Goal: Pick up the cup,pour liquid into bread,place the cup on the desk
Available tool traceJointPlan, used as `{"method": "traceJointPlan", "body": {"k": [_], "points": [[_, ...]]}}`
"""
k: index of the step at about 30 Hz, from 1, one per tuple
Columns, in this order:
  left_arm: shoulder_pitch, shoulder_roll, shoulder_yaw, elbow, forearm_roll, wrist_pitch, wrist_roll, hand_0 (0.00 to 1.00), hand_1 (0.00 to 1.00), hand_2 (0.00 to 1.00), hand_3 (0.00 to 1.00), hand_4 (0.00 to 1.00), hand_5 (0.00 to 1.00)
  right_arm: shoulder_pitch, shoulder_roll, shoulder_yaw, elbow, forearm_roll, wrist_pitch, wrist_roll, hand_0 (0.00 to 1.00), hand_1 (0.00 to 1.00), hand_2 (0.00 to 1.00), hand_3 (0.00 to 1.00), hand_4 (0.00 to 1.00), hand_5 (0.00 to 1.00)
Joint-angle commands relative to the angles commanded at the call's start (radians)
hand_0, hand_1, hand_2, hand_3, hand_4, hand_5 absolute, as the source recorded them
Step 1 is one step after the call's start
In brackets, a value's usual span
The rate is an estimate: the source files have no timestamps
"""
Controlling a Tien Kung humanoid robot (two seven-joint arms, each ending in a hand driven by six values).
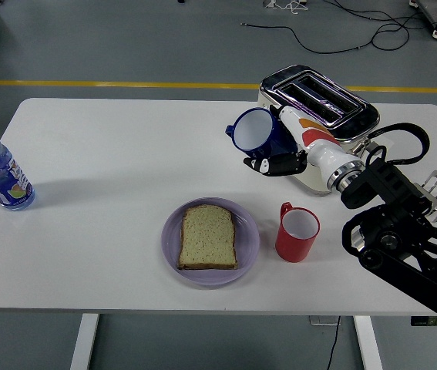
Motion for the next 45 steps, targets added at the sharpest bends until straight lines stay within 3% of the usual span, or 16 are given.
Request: {"method": "traceJointPlan", "body": {"k": [8,14,18,26,33,34,39,40,45], "points": [[0.0,0.0,0.007,0.001,0.002,-0.001,0.0,0.646,0.665,0.677,0.52,0.244,0.852,-0.192,0.015,0.221,0.071,0.028,-0.1,0.044,0.404,0.396,0.553,0.554,0.614,0.002],[0.002,0.002,0.014,0.0,0.004,-0.002,0.0,0.646,0.664,0.677,0.52,0.244,0.852,-0.291,-0.002,0.299,0.066,0.021,-0.141,0.102,0.426,0.401,0.551,0.552,0.628,0.002],[0.002,0.003,0.012,-0.001,0.007,-0.001,-0.001,0.646,0.663,0.677,0.519,0.245,0.853,-0.357,0.0,0.349,0.051,0.066,-0.167,0.192,0.469,0.406,0.55,0.552,0.624,0.002],[-0.008,0.005,0.004,-0.002,0.012,-0.001,-0.002,0.646,0.661,0.676,0.519,0.244,0.853,-0.458,0.028,0.418,-0.053,0.148,-0.182,0.452,0.499,0.412,0.548,0.553,0.614,0.002],[-0.018,0.006,-0.004,-0.002,0.016,-0.001,-0.002,0.645,0.662,0.676,0.519,0.244,0.853,-0.512,0.091,0.456,-0.167,0.285,-0.202,0.667,0.517,0.444,0.55,0.553,0.6,0.002],[-0.02,0.006,-0.004,-0.002,0.017,-0.001,-0.001,0.645,0.661,0.675,0.519,0.244,0.853,-0.518,0.103,0.46,-0.196,0.3,-0.202,0.707,0.501,0.485,0.573,0.555,0.536,0.002],[-0.024,0.005,-0.005,-0.002,0.017,-0.002,-0.001,0.645,0.661,0.675,0.519,0.244,0.853,-0.525,0.122,0.454,-0.309,0.321,-0.153,0.811,0.501,0.485,0.573,0.555,0.536,0.002],[-0.024,0.005,-0.005,-0.002,0.017,-0.002,-0.001,0.644,0.661,0.675,0.519,0.243,0.852,-0.525,0.123,0.451,-0.325,0.323,-0.149,0.821,0.585,0.519,0.588,0.561,0.485,0.002],[-0.024,0.004,-0.007,-0.001,0.017,-0.002,-0.001,0.644,0.661,0.675,0.519,0.243,0.852,-0.526,0.132,0.418,-0.409,0.326,-0.111,0.889,0.585,0.519,0.588,0.561,0.485,0.002]]}}
